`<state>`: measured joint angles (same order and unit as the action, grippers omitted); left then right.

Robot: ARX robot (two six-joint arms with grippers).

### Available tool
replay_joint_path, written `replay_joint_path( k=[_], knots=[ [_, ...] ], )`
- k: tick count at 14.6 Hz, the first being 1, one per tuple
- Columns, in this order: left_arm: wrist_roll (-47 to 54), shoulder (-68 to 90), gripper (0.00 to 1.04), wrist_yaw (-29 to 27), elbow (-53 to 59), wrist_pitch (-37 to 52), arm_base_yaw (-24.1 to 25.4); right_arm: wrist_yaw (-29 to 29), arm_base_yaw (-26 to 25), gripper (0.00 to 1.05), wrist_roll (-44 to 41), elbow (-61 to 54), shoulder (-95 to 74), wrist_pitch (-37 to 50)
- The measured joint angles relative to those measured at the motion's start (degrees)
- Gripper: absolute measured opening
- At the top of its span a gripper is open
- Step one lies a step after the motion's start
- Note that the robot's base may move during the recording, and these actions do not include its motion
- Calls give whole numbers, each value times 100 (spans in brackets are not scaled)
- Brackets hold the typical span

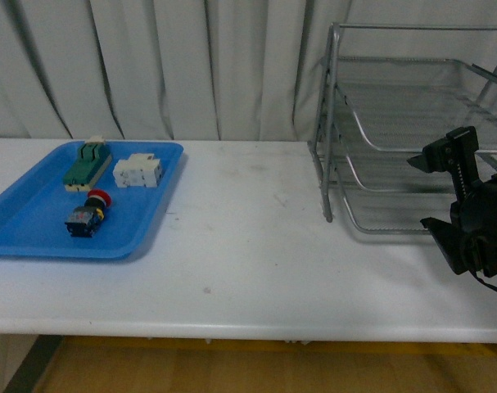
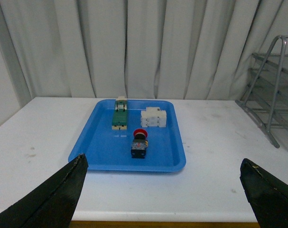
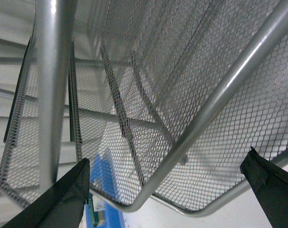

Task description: Place button on rack with both arms

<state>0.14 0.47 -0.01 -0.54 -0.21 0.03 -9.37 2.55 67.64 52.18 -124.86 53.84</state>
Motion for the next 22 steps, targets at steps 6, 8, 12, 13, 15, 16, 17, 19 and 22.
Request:
replay_joint_path(
  k=[6,8,12,13,15,16,17,19,22],
  knots=[
    [-2,0,98,0,0,0,0,313,-72,32,118,151,-431,398],
    [0,0,98,2,0,0,0,286,-61,14,186,-334,-243,815],
    [-2,0,98,0,0,0,0,177,-20,7,758,-1530,116,1711],
    [-2,0,98,0,0,0,0,160,2,6,804,-1834,208,1899],
    [0,0,98,2,0,0,0,157,50,6,890,-2369,455,2022],
    [0,0,98,0,0,0,0,157,48,6,931,-2597,588,2024],
    [0,0,98,0,0,0,0,160,46,6,933,-2719,651,2031],
    [-2,0,98,0,0,0,0,153,44,9,881,-2754,656,2039],
    [0,0,98,0,0,0,0,35,39,37,365,-2894,776,1961]
  ],
)
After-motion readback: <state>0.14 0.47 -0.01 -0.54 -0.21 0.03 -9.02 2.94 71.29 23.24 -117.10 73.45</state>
